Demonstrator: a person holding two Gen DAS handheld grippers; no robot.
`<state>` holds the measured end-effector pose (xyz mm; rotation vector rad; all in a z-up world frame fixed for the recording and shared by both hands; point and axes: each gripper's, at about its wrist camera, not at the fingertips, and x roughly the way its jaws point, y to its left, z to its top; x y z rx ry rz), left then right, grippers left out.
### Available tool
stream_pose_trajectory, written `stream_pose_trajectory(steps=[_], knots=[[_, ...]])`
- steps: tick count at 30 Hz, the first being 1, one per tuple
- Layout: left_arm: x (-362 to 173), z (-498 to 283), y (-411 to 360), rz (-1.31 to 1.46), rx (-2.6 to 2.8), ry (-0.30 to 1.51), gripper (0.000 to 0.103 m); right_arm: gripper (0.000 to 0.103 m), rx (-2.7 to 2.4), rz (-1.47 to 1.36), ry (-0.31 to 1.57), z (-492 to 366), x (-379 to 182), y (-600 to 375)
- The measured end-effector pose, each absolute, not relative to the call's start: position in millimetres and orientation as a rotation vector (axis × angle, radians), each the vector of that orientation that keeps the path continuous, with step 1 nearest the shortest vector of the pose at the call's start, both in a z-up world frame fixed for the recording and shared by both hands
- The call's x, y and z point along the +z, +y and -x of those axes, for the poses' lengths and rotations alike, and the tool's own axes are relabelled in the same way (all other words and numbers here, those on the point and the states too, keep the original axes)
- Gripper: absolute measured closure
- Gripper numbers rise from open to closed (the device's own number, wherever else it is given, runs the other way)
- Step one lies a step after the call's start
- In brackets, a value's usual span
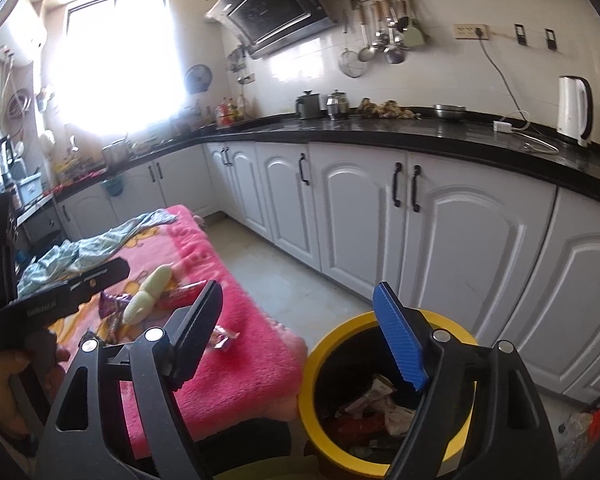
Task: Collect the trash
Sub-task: 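Move both open tools back over the blanket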
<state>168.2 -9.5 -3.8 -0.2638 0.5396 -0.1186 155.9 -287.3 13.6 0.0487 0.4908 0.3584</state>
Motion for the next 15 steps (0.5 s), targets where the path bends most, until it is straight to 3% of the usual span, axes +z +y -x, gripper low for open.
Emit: stream_pose_trajectory(steps=[15], knots=[[-11.7, -154.3, 60.2, 0.319, 0.008, 0.533, 0.011, 0.023, 0.528, 0.038, 0.559, -157.2, 2.5, -212.1]])
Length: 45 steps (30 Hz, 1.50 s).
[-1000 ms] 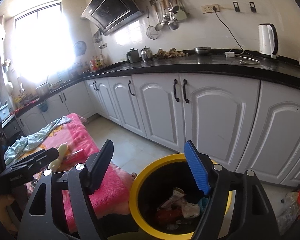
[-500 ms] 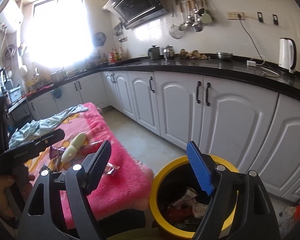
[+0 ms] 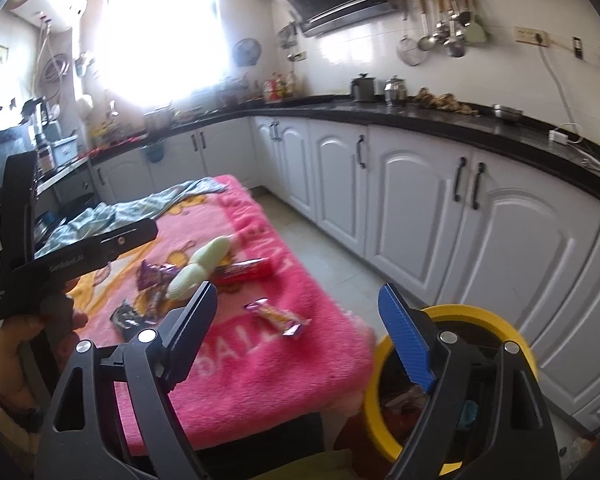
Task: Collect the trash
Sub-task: 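Move both open tools back over the blanket, then grasp the brown chocolate bar with the left tool while the right tool grasps the purple wrapper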
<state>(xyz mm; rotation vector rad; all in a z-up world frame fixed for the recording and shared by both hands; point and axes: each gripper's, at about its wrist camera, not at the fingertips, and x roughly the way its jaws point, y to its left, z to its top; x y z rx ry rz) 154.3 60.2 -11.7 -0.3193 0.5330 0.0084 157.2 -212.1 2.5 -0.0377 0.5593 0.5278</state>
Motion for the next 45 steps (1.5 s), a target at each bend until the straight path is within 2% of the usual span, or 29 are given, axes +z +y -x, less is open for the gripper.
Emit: stream_pose_trajectory(steps=[13, 24, 26, 29, 35, 37, 40, 45], knots=[[-45.5, -151.8, 139.2, 0.416, 0.158, 0.611, 0.013, 0.021, 0.604, 0.235, 0.67, -192.5, -41.1, -141.8], [-94.2, -166.8, 165.8, 0.493, 0.163, 0.77, 0.07, 0.023, 0.615, 0.344, 0.787, -235.8, -89.7, -106.6], [-100.1, -171.8, 164.4, 0.486, 0.158, 0.797, 0.074, 0.023, 0.607, 0.352, 0.797, -241.3, -94.7, -105.3], [-105.1, -178.3, 159.1, 0.471, 0.142, 0.821, 0.075, 0.023, 0.603, 0.354, 0.821, -250.1, -102.0, -103.4], [-116.4, -190.8, 151.2, 0.446, 0.136, 0.874, 0.075, 0.034, 0.604, 0.393, 0.866, -263.0, -120.8, -96.6], [-120.3, -193.4, 149.7, 0.44, 0.133, 0.889, 0.075, 0.051, 0.598, 0.411, 0.892, -266.6, -129.2, -95.3], [-126.3, -196.7, 148.2, 0.432, 0.125, 0.906, 0.082, 0.065, 0.617, 0.393, 0.893, -261.4, -130.4, -96.7], [-129.5, -194.8, 149.3, 0.434, 0.113, 0.907, 0.086, 0.08, 0.621, 0.386, 0.889, -249.2, -127.5, -100.0]])
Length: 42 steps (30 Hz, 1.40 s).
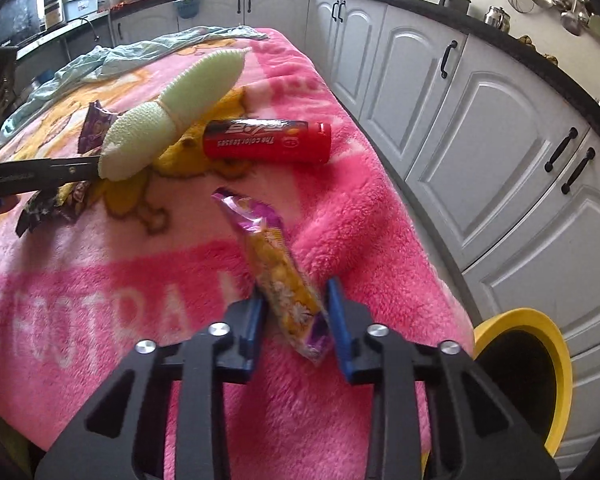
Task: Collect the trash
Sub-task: 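Grasp the brown chocolate bar with the left tool while the right tool grasps the purple wrapper, then carry the chocolate bar and purple wrapper over the bin and release both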
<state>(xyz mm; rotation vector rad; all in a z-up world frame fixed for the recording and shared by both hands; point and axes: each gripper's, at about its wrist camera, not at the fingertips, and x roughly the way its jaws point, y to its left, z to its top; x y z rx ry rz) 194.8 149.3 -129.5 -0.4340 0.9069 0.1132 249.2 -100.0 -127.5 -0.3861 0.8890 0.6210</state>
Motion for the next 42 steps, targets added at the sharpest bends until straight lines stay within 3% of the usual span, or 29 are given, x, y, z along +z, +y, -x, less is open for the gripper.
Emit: stream_pose_trajectory(steps=[9, 24, 42], knots=[[-127.1, -185.4, 152.8, 0.452, 0.09, 0.9, 0.087, 0.095, 0.65, 0.251, 0.925, -235.0, -122.4, -119.9], [-78.7, -165.5, 134.0, 0.442, 0.009, 0.779, 0.088, 0.095, 0.695, 0.21, 0.891, -201.7, -94.1, -146.5], [-37.1, -182.2, 29.9, 0.323, -0.187, 0.73, 0.088, 0.095, 0.557, 0.098, 0.803, -194.2, -55.1, -240.3]])
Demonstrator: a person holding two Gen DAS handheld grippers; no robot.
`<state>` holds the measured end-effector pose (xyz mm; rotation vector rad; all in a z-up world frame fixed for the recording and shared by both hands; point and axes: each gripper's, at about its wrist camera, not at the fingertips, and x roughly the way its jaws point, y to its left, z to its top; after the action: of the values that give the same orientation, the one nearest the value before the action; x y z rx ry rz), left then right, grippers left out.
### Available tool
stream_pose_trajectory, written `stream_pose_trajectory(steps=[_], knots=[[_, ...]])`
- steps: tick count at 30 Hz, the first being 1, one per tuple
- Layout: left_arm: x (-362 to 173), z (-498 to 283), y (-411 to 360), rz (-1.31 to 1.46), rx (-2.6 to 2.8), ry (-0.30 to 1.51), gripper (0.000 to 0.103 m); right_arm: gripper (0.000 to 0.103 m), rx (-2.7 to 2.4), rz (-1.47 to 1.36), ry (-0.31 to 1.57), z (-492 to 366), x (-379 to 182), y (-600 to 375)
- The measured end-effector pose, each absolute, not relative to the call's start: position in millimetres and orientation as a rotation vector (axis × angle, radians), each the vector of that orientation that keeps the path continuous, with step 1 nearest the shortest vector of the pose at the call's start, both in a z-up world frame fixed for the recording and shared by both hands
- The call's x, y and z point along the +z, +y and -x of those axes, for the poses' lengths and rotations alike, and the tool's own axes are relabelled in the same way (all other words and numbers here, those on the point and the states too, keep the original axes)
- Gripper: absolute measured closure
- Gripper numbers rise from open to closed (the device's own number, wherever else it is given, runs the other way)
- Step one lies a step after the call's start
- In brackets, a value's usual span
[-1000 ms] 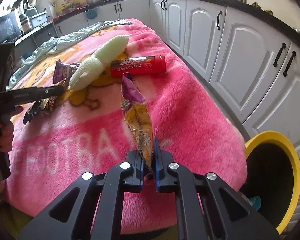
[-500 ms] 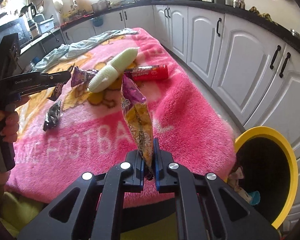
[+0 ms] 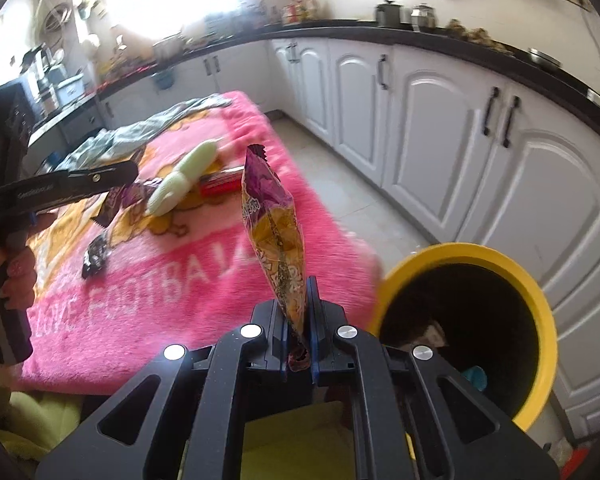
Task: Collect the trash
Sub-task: 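Carry the chocolate bar and purple wrapper over the bin and release both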
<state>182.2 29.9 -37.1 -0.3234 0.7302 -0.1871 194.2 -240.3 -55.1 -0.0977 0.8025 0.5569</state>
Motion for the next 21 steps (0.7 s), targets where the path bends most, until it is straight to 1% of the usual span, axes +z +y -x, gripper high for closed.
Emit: stream_pose_trajectory(steps=[10, 21], knots=[[-22.2, -201.7, -41.1, 0.252, -0.302, 0.716, 0.088, 0.095, 0.397, -0.005, 0.748, -199.7, -44.7, -319.8], [-15.9, -215.5, -104.1, 0.186, -0.403, 0.71, 0.088, 0.095, 0.278, -0.113, 0.751, -200.3, -55.5, -385.2]])
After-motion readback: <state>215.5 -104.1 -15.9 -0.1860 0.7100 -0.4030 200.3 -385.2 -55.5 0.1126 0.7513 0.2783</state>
